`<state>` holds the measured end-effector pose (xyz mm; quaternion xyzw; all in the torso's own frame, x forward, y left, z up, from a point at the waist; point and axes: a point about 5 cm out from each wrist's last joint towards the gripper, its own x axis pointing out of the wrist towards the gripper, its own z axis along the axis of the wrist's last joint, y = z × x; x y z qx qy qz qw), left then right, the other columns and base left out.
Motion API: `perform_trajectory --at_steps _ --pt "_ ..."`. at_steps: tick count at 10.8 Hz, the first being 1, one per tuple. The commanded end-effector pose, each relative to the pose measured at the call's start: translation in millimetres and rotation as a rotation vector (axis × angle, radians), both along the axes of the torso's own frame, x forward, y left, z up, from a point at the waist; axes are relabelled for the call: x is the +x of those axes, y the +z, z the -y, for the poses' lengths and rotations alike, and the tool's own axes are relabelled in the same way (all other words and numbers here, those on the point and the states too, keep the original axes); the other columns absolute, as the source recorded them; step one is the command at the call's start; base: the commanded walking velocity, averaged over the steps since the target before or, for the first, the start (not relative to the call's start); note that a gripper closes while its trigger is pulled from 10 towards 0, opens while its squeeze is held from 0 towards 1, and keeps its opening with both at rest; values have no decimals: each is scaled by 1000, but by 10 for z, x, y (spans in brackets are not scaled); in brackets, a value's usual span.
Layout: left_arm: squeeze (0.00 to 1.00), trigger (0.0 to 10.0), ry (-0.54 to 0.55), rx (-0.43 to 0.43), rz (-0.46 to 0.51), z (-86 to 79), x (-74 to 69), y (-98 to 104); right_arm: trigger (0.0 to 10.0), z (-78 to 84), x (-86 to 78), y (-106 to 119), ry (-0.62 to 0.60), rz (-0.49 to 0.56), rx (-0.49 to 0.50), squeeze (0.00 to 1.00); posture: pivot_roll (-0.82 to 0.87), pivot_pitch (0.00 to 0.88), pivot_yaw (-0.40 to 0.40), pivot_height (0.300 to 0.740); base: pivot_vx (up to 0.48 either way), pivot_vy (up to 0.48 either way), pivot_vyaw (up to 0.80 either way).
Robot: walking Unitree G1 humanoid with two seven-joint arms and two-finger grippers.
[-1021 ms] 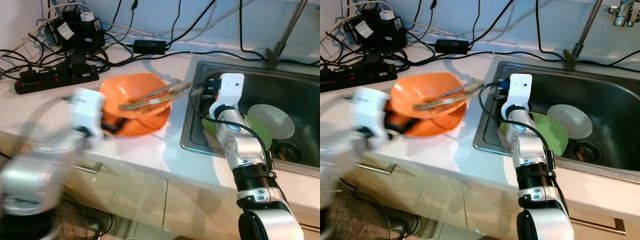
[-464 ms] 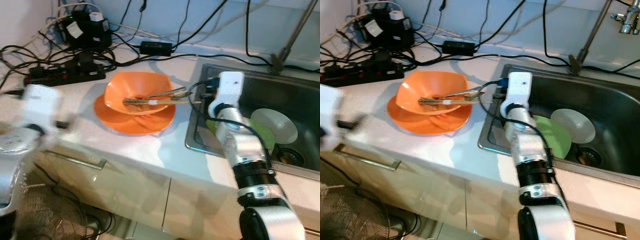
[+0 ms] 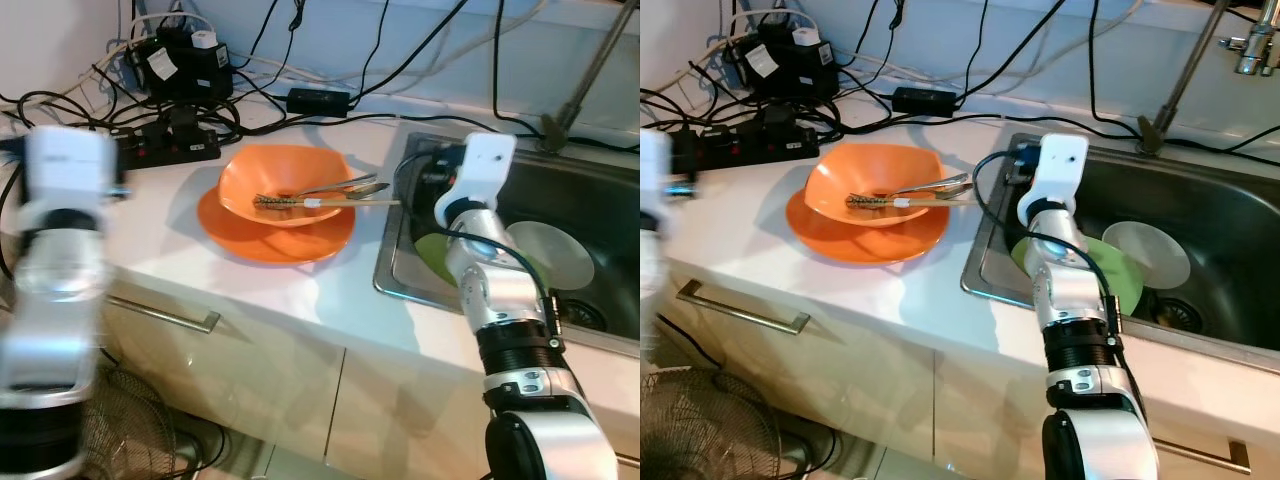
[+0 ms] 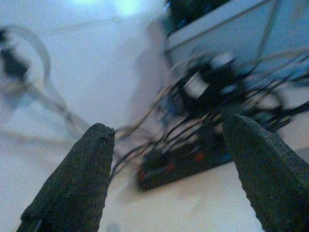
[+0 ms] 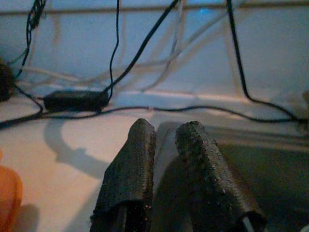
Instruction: Kitchen organization
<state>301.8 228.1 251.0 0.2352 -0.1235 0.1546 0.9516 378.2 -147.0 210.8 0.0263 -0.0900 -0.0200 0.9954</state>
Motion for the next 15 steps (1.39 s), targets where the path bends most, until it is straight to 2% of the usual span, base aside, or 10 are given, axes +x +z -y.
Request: perform_trajectory --at_steps 1,2,4,6,10,15 --pt "0 10000 -74 48 33 193 69 20 10000 22 -22 77 -8 49 -6 0 187 2 5 740 0 0 0" --pt "0 10000 -125 76 45 336 136 -15 10000 29 -30 57 -13 50 -2 0 187 0 6 740 0 0 0" --pt "0 10000 -261 42 77 753 287 -109 10000 12 -56 57 -10 73 5 0 164 0 15 740 0 -199 0" --pt "0 10000 -300 23 104 876 318 -107 10000 -24 -95 63 11 100 22 0 160 0 15 740 0 -480 0" --pt "0 10000 -305 13 136 865 329 -65 10000 -25 -102 59 12 100 16 0 163 2 11 740 0 -432 0" --pt "0 10000 -302 -14 148 847 316 -47 10000 -65 -117 36 44 86 -26 0 164 27 5 740 0 0 95"
